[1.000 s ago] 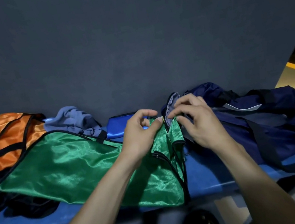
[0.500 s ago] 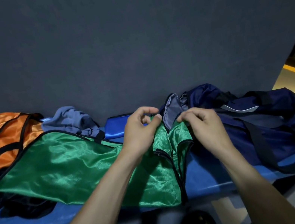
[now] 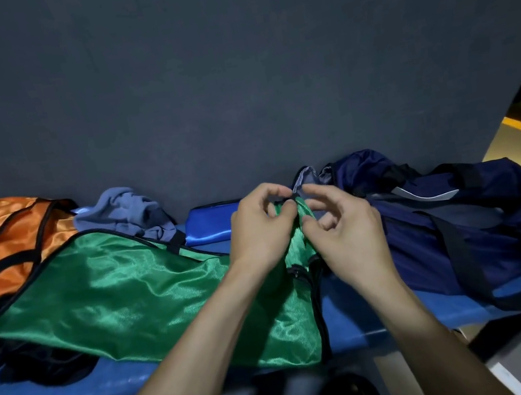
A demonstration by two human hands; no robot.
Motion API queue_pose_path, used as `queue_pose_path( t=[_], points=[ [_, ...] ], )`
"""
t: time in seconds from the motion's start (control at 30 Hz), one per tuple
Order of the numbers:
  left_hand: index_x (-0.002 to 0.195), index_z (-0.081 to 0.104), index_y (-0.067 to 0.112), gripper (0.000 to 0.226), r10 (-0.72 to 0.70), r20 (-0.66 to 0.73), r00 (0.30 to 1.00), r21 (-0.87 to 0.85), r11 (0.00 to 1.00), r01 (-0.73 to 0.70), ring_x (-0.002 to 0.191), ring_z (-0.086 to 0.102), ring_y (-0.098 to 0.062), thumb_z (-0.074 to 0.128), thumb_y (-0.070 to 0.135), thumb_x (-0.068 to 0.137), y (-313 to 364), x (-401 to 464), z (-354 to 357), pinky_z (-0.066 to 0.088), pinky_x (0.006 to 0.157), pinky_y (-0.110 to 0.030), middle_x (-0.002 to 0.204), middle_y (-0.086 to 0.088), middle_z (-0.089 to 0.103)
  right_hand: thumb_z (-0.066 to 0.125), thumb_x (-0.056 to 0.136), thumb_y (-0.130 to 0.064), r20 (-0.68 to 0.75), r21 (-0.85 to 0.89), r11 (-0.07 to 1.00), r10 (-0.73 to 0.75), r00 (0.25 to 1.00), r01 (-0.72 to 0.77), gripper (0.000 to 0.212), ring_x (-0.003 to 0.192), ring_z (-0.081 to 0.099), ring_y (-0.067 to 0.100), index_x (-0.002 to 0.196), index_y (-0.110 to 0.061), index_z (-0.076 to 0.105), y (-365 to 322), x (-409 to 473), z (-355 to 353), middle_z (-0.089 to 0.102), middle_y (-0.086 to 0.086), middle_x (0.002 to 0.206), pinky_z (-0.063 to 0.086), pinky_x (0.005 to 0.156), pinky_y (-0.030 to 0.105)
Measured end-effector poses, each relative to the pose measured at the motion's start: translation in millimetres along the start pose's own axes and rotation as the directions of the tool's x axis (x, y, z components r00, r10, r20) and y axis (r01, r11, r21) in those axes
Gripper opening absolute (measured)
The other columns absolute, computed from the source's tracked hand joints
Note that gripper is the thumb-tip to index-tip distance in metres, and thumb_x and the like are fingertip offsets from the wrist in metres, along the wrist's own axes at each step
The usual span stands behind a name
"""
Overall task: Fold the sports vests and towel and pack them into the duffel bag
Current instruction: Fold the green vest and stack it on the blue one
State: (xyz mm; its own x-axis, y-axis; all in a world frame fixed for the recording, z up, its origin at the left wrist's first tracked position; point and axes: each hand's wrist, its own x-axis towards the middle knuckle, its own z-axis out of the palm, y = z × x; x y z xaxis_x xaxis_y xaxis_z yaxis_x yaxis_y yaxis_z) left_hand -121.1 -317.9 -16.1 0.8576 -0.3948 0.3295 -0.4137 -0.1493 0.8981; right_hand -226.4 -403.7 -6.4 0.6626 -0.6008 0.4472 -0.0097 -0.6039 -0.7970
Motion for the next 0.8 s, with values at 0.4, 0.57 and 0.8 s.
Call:
queue_pose_path(
  t=[0.4, 0.57, 0.8],
  points=[
    [0.121, 0.062, 0.017, 0.030, -0.168, 0.420, 0.892, -0.400, 0.848, 0.348, 0.064, 0.067, -0.014, 0.039, 0.006, 0.105, 16, -1, -7, 0.054, 0.055, -0.026, 0.080, -0.007, 0.074, 0.077, 0.078, -0.013, 0.016, -0.063, 0.997, -0.038, 0.999, 0.038, 0.051, 0.055, 0.058, 0.010, 0.125, -0.028, 0.066, 1, -6, -4, 0.075, -0.006, 0.089, 0.054, 0.066, 0.025],
    [0.129, 0.058, 0.018, 0.045, 0.000, 0.384, 0.923, -0.114, 0.992, 0.048, 0.097, 0.062, -0.009, 0.061, 0.001, 0.088, -8, 4, -8, 0.052, 0.088, -0.021, 0.111, -0.002, 0.059, 0.063, 0.082, 0.008, 0.029, 0.225, 0.966, 0.121, 0.992, -0.125, 0.047, 0.067, 0.057, 0.010, 0.118, -0.022, 0.069, 14, 3, -19, 0.076, -0.005, 0.098, 0.048, 0.065, 0.018],
    [0.127, 0.060, 0.025, 0.036, 0.105, 0.620, 0.777, -0.051, 0.994, -0.093, 0.106, 0.065, -0.008, 0.068, 0.041, 0.095, -22, 5, 12, 0.052, 0.098, -0.036, 0.117, 0.008, 0.067, 0.052, 0.083, 0.020, 0.074, 0.427, 0.875, 0.218, 0.973, -0.229, 0.048, 0.084, 0.069, 0.007, 0.114, -0.012, 0.071, 25, 6, -45, 0.076, 0.005, 0.094, 0.052, 0.075, 0.015]
  ],
)
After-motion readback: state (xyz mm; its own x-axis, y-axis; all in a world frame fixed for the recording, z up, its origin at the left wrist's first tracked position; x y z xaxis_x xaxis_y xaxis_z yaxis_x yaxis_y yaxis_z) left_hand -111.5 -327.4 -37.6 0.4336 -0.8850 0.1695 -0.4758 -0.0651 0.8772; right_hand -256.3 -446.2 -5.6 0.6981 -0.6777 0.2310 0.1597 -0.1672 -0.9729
